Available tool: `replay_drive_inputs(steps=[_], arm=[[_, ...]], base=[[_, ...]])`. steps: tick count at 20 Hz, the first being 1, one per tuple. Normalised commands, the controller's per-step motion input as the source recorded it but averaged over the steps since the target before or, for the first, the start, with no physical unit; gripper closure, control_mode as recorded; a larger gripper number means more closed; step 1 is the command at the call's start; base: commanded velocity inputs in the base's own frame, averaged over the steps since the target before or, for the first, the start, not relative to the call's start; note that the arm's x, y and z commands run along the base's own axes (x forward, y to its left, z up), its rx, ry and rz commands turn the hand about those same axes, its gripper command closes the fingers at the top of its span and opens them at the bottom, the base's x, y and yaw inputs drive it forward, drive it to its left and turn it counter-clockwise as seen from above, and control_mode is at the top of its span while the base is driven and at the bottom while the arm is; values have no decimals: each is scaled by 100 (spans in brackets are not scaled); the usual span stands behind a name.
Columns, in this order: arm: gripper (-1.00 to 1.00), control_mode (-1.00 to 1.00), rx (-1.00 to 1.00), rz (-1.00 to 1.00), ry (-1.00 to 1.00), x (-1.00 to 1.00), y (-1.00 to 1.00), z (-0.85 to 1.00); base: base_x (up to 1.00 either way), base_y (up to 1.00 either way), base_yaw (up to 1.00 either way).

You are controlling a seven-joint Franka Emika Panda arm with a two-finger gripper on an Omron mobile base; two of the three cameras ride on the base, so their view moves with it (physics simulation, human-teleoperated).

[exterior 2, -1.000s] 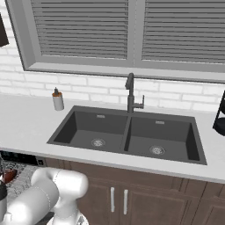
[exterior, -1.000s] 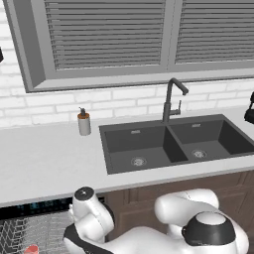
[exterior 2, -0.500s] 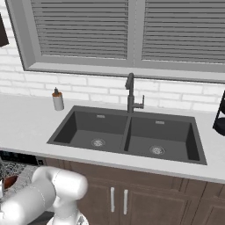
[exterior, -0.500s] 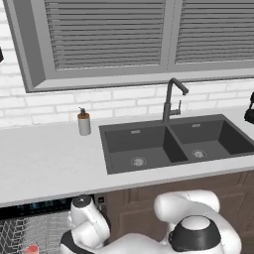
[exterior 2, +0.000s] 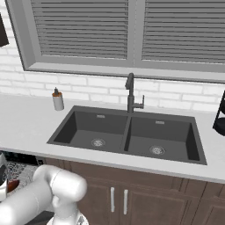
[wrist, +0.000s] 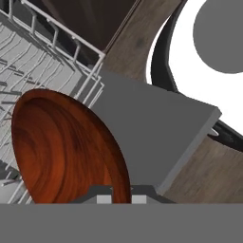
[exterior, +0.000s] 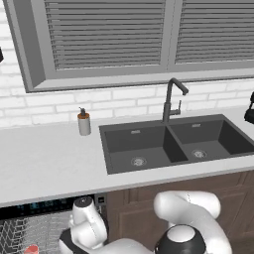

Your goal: Pick up the cup and bowl from the counter, place them in the dishwasher, and close the dishwasher door.

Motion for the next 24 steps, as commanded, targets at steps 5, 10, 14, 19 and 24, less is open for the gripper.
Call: replay_drive_inputs(steps=[5, 10, 14, 19, 24], arm=[[100, -100, 0, 0, -1, 0, 6, 0], [100, -100, 0, -7, -7, 15, 0, 0], [100, -100, 0, -15, -1, 21, 1, 0], [100, -100, 0, -11, 1, 66, 11, -24], [100, -100, 0, -2, 10, 15, 11, -44]], base=[[0, 0, 0], [0, 0, 0], [0, 0, 0], [0, 0, 0], [0, 0, 0]])
